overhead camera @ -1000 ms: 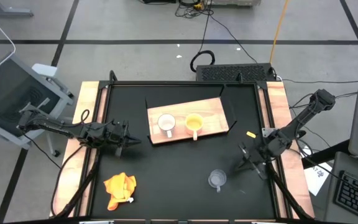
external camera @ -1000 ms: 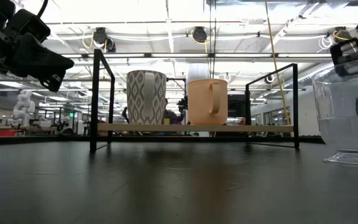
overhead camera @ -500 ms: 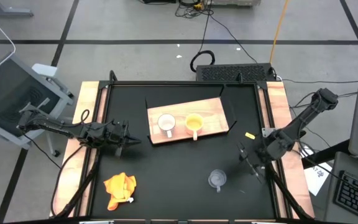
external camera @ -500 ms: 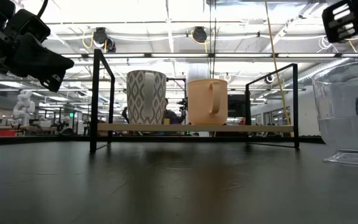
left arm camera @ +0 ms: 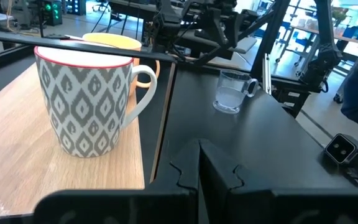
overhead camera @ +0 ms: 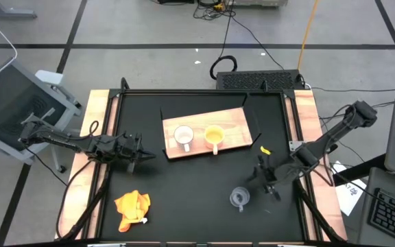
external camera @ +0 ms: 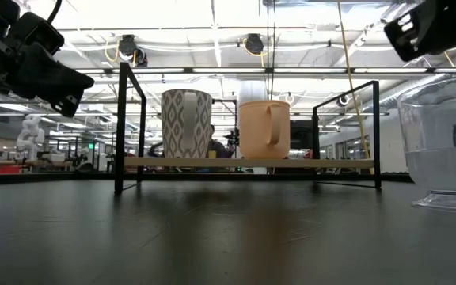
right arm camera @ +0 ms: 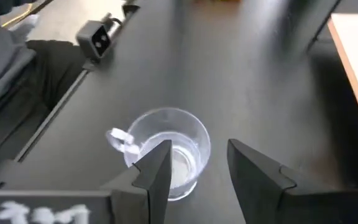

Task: Stack small to large cups/mugs on shelf
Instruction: Put the transparent mug on the shelf

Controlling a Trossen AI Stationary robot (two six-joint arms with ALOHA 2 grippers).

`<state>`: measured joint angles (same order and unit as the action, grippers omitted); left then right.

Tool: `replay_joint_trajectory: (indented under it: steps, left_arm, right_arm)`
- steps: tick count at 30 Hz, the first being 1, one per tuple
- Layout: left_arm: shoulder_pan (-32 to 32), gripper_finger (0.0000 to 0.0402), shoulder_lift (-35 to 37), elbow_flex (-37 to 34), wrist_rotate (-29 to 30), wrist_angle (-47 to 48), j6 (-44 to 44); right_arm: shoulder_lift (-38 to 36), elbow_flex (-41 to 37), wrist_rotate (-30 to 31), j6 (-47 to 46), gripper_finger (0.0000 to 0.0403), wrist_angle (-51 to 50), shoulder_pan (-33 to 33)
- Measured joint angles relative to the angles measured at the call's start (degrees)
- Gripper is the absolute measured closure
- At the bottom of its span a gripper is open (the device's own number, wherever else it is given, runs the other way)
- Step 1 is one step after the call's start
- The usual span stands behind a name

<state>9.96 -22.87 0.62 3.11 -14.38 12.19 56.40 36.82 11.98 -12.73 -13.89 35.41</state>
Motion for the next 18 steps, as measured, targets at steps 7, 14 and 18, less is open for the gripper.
replay_joint_trajectory:
  steps: [7, 14, 18]
  left_arm:
    - [0.0, 0.0392, 0.0, 0.0, 0.0, 0.4, 0.0]
    - [0.0, 0.0392, 0.0, 0.0, 0.0, 1.0, 0.0]
    - [0.0, 0.0392, 0.0, 0.0, 0.0, 0.9, -0.5]
  right_arm:
    - [0.7, 0.0, 0.0, -1.6, 0.0254, -1.8, -1.3]
    - [1.0, 0.0, -0.1, -4.4, 0.0254, -2.8, -2.0]
    - [2.5, 0.0, -0.2, -6.6, 0.0254, -3.7, -2.6]
